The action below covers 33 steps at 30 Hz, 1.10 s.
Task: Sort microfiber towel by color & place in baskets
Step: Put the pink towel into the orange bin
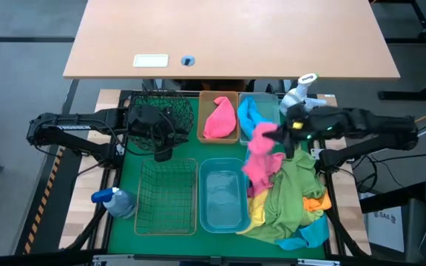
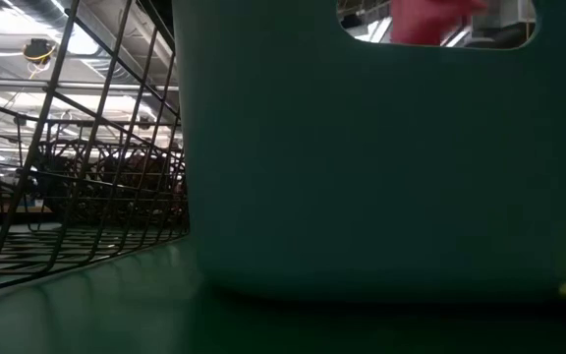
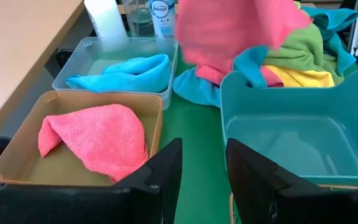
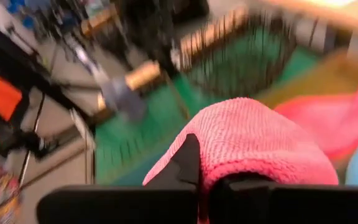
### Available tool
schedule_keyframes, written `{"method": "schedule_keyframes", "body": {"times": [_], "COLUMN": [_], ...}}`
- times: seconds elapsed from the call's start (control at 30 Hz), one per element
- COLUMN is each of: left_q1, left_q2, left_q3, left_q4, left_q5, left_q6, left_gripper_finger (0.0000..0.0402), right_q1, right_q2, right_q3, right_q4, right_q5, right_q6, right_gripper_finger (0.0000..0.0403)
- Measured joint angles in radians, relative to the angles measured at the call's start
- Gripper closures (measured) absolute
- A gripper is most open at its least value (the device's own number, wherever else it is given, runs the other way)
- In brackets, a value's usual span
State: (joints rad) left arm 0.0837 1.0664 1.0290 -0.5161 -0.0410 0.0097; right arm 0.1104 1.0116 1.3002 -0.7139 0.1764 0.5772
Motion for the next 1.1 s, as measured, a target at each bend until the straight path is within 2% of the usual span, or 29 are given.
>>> {"method": "schedule_keyframes", "body": {"times": [0.17,0.27,0.4,0.6,0.73,0.87,1.1], "left_q1": [0.0,0.0,0.0,0.0,0.0,0.0,0.0], "left_q2": [0.0,0.0,0.0,0.0,0.0,0.0,0.0], "left_q3": [0.0,0.0,0.0,0.0,0.0,0.0,0.0], "left_q4": [0.032,0.065,0.088,0.085,0.086,0.085,0.085], "left_q5": [0.0,0.0,0.001,0.001,0.001,0.001,0.002], "left_q6": [0.0,0.0,0.0,0.0,0.0,0.0,0.001], "left_gripper_finger": [0.0282,0.0282,0.0282,0.0282,0.0282,0.0282,0.0282], "right_q1": [-0.003,-0.049,-0.159,-0.352,-0.453,-0.525,-0.579], "right_q2": [0.006,0.019,0.056,0.174,0.264,0.344,0.455], "right_q3": [0.07,0.081,0.082,0.082,0.081,0.081,0.081], "right_q4": [0.127,0.191,0.253,0.328,0.368,0.377,0.373], "right_q5": [0.091,0.088,-0.009,-0.262,-0.373,-0.428,-0.431], "right_q6": [-0.191,-0.279,-0.297,-0.313,-0.36,-0.412,-0.433], "right_gripper_finger": [0.04,0.0401,0.0401,0.0402,0.0402,0.0402,0.0402]}}
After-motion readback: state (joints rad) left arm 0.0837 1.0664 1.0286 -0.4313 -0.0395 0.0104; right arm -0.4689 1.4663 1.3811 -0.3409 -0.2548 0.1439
